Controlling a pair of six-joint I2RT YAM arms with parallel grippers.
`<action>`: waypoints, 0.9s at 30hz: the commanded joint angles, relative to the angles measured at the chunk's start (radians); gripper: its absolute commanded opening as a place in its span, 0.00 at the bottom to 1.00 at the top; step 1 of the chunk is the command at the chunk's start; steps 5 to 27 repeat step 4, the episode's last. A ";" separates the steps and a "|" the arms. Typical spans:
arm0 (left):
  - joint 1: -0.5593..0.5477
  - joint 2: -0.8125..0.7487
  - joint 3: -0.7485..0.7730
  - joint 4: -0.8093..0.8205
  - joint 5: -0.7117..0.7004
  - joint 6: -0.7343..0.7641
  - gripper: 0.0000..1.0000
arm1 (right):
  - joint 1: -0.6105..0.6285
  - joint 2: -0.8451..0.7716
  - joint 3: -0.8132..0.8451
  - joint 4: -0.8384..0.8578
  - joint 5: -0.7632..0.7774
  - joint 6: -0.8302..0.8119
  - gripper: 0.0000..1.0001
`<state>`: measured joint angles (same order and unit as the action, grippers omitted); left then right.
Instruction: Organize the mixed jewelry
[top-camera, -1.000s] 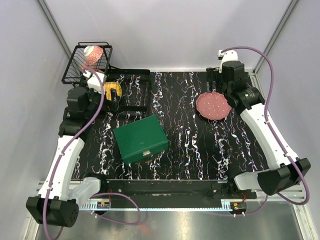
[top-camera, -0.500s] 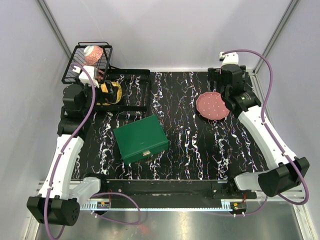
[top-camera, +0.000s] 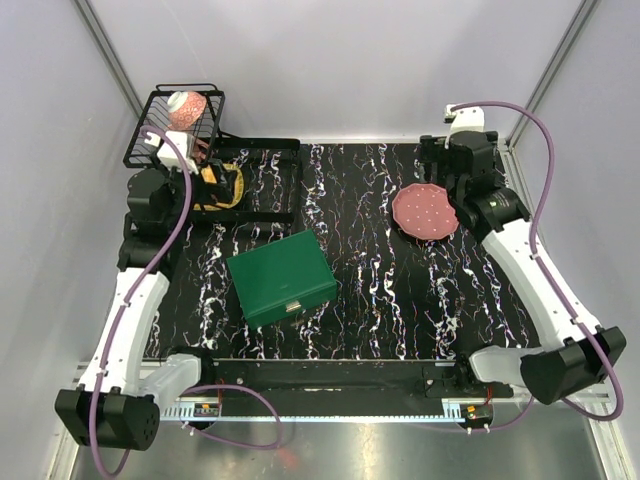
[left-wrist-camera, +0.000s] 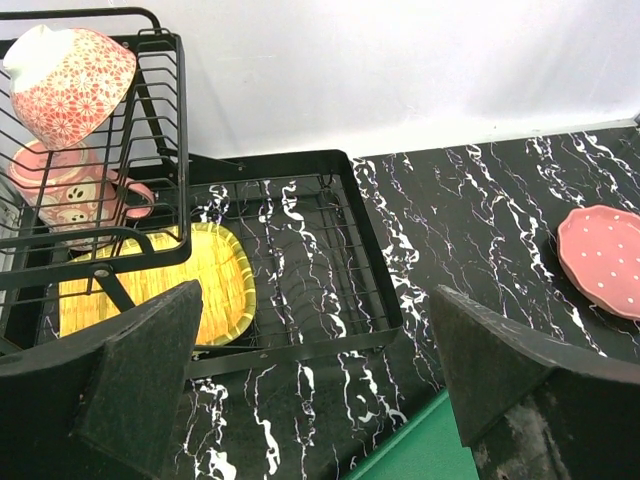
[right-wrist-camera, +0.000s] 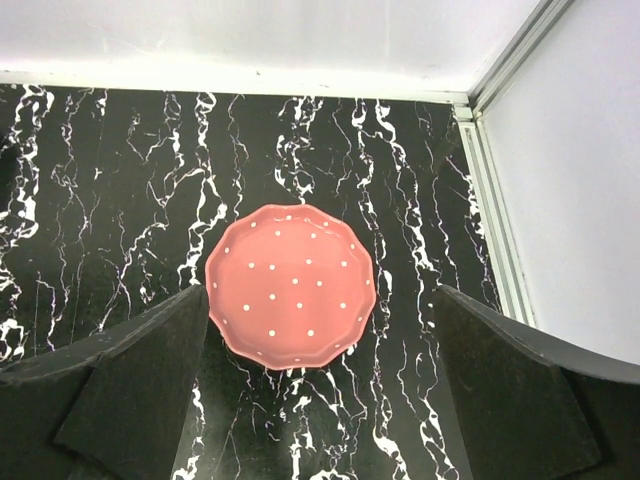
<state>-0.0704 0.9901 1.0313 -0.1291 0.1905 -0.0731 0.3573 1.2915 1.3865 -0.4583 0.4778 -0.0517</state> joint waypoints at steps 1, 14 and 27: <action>0.006 -0.002 -0.011 0.071 -0.005 -0.016 0.99 | -0.001 -0.067 -0.014 0.060 -0.001 -0.017 0.98; 0.006 -0.004 -0.008 0.069 0.004 -0.019 0.99 | -0.001 -0.078 -0.023 0.056 0.007 -0.028 1.00; 0.006 -0.004 -0.008 0.069 0.004 -0.019 0.99 | -0.001 -0.078 -0.023 0.056 0.007 -0.028 1.00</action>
